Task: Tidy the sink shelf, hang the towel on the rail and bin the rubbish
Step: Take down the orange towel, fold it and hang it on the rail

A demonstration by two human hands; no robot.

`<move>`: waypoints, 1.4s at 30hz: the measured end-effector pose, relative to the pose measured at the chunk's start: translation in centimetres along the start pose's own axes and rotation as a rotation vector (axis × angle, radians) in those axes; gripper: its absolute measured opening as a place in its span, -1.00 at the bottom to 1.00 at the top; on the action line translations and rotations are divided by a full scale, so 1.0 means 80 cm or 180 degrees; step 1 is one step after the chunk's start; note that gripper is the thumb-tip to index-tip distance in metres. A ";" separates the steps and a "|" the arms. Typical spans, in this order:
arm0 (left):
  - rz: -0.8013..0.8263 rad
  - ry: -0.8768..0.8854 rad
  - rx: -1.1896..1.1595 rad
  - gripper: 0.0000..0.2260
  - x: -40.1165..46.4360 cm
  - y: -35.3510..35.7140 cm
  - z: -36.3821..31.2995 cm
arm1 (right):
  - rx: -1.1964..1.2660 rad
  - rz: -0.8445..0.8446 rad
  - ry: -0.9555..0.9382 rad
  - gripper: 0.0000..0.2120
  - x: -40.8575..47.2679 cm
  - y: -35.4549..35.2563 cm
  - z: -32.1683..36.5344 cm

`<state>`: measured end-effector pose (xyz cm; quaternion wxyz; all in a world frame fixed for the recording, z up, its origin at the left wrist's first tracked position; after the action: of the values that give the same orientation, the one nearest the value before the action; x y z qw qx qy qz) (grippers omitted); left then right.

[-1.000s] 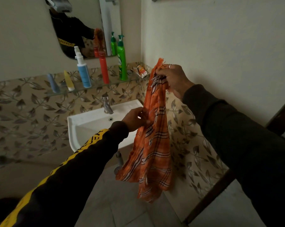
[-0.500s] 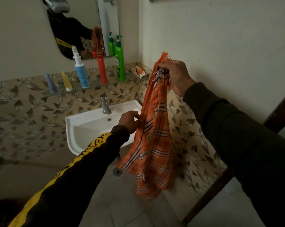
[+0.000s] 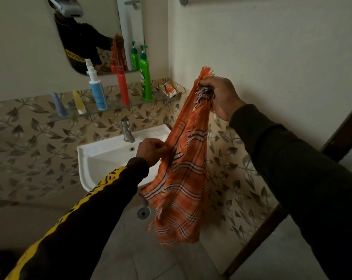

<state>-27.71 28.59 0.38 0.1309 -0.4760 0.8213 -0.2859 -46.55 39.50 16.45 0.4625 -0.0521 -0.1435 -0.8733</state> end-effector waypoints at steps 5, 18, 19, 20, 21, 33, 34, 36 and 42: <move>-0.0793 0.0089 -0.0223 -0.94 0.002 -0.069 -0.006 | -0.0464 -0.0380 -0.0068 -0.87 -0.001 -0.034 -0.005; -0.1301 0.0736 -0.0716 -0.89 0.006 -0.149 -0.102 | -0.0224 -0.1179 0.0228 -0.88 -0.003 -0.078 -0.028; -0.1290 0.0768 -0.0738 -0.87 0.007 -0.151 -0.106 | -0.0207 -0.1203 0.0205 -0.87 -0.003 -0.079 -0.027; -0.1313 0.0798 -0.0728 -0.86 0.007 -0.155 -0.110 | -0.0192 -0.1206 0.0169 -0.87 -0.003 -0.079 -0.025; -0.1329 0.0807 -0.0705 -0.86 0.008 -0.159 -0.113 | -0.0184 -0.1196 0.0119 -0.88 -0.002 -0.078 -0.023; -0.1528 0.1681 0.1229 -0.86 -0.002 -0.174 -0.156 | -0.0596 -0.1590 -0.0107 -0.82 0.005 -0.085 -0.020; -0.1545 0.1719 0.1281 -0.86 -0.003 -0.173 -0.156 | -0.0656 -0.1622 -0.0123 -0.81 0.006 -0.085 -0.019; -0.1575 0.1603 0.1227 -0.85 -0.001 -0.173 -0.150 | -0.0800 -0.1657 -0.0156 -0.78 0.007 -0.085 -0.018; -0.1236 0.0736 0.0498 -0.87 0.023 -0.161 -0.124 | -0.0923 -0.1740 -0.0308 -0.89 0.009 -0.084 -0.019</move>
<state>-24.40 25.48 16.08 0.0151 -0.5775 0.6993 -0.4211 -52.43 42.02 13.84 0.1910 -0.1185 -0.0480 -0.9732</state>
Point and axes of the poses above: each hand's wrist, its own x-axis towards the middle knuckle, its own y-axis out of the palm, z = x × y, the point moved 8 cm from there along x, towards the middle knuckle, and after that the axes turned 5 degrees about -y, right-handed, at the moved point
